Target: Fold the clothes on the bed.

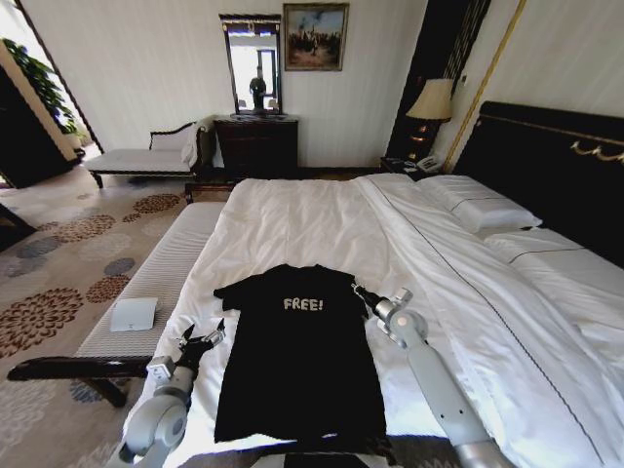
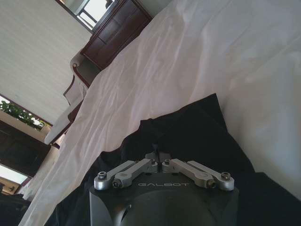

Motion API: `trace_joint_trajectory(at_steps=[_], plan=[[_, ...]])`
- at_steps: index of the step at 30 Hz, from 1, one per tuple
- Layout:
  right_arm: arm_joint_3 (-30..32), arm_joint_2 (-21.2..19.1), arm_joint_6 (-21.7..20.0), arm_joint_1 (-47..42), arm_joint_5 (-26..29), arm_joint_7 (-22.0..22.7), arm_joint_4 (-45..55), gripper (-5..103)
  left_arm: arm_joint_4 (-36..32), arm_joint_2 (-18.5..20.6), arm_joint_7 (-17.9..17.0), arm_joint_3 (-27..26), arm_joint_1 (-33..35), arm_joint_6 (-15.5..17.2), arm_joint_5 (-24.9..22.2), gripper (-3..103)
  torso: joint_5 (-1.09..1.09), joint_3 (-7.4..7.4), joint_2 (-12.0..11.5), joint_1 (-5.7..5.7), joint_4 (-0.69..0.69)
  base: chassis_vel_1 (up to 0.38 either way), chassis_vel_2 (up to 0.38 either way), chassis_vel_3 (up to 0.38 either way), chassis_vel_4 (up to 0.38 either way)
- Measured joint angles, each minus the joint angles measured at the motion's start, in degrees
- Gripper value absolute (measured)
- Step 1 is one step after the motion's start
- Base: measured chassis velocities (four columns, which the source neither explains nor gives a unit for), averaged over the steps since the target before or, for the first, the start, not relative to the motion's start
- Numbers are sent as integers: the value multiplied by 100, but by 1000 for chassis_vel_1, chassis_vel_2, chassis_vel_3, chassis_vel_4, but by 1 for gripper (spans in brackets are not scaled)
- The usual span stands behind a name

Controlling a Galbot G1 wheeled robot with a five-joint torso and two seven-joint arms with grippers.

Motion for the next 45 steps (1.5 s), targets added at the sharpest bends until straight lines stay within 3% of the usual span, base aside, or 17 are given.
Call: trace_joint_trajectory(at_steps=[9,19,28,30,32,36,38,40,42,44,45], plan=[[-329,308,47,216,-230,-33,-321,0,-135,46,2,-208,164,19,-87,100,0,0,0,0,1,0,0,0,0],[-700,236,140,257,-534,-166,-670,0,-174,57,19,-298,205,19,-128,100,1,0,0,0,0,0,0,0,0],[-753,298,154,249,-471,-167,-696,-1,-222,56,18,-318,229,19,-146,100,1,0,0,0,0,0,0,0,0],[-752,345,167,293,-390,-133,-702,9,-240,51,18,-331,255,19,-146,100,1,0,0,0,2,0,0,0,0],[-745,365,186,308,-331,-115,-701,9,-251,51,19,-341,264,19,-146,100,0,0,0,0,2,0,0,0,0],[-677,385,212,292,-158,-30,-560,31,-279,52,20,-372,285,19,-156,100,0,0,0,0,1,0,0,0,0],[-672,369,212,257,-151,-15,-507,31,-280,52,20,-374,289,19,-156,100,0,0,0,0,1,0,0,0,0],[-653,328,212,176,-163,4,-414,41,-281,40,20,-373,289,20,-155,100,0,0,0,0,0,0,0,0,0],[-636,317,211,148,-180,7,-384,41,-282,36,20,-367,287,20,-153,100,0,0,0,0,0,0,0,0,0],[-460,250,233,-23,-364,18,-204,58,-294,15,20,-334,268,23,-141,100,1,0,0,0,2,0,0,0,0],[-356,198,251,-129,-428,23,-87,58,-296,8,20,-328,263,24,-139,100,1,0,0,0,2,0,0,0,0]])
